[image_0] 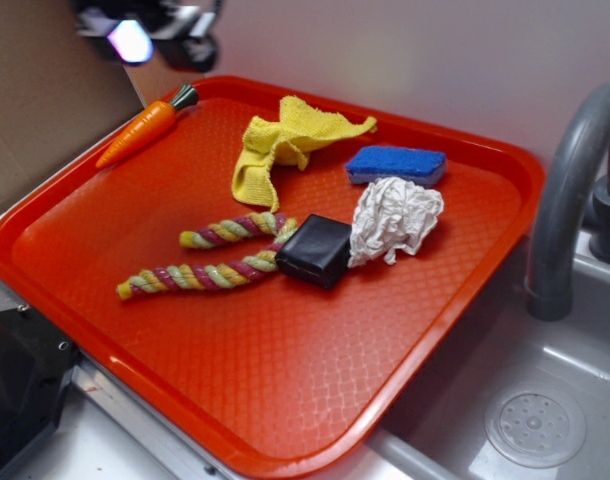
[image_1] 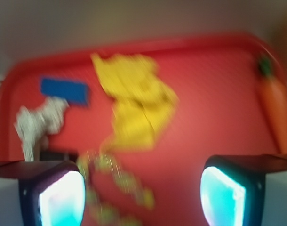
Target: Grab the yellow cloth.
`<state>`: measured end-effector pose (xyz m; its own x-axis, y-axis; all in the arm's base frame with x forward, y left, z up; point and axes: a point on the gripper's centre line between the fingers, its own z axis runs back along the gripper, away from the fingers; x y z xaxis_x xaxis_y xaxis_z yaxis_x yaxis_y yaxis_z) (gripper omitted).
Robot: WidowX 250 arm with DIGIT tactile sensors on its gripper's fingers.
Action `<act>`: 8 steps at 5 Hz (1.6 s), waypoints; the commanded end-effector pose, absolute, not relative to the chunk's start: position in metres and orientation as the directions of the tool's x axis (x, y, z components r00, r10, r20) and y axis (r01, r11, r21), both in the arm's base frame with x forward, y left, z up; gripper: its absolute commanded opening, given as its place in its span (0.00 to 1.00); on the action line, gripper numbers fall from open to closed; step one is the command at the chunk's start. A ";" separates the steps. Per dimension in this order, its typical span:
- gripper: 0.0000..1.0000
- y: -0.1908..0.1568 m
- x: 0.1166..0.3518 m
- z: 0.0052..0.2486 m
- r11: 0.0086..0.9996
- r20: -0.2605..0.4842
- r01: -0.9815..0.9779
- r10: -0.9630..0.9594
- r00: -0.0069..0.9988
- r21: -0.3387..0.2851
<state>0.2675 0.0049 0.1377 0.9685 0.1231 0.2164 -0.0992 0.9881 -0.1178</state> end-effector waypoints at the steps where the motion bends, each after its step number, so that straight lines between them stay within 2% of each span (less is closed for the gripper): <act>1: 1.00 -0.016 0.373 0.076 0.995 0.229 0.079 -0.062 0.972 -0.064; 2: 1.00 -0.058 0.350 0.046 0.946 0.121 0.313 -0.302 0.946 -0.088; 3: 1.00 -0.072 0.303 0.050 0.871 0.125 0.491 -0.486 0.865 -0.011; 4: 1.00 -0.074 0.275 0.077 0.871 0.157 0.491 -0.487 0.859 0.017; 5: 1.00 -0.073 0.261 0.105 0.885 0.189 0.462 -0.464 0.866 0.054; 6: 1.00 -0.069 0.260 0.094 0.896 0.149 0.436 -0.444 0.884 0.084; 7: 1.00 -0.046 0.262 0.069 0.921 0.096 0.380 -0.388 0.917 0.092; 8: 1.00 -0.038 0.261 0.043 0.921 0.046 0.379 -0.384 0.922 0.094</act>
<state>0.2644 -0.0329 0.0392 0.9180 -0.3963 0.0170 0.3936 0.9154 0.0843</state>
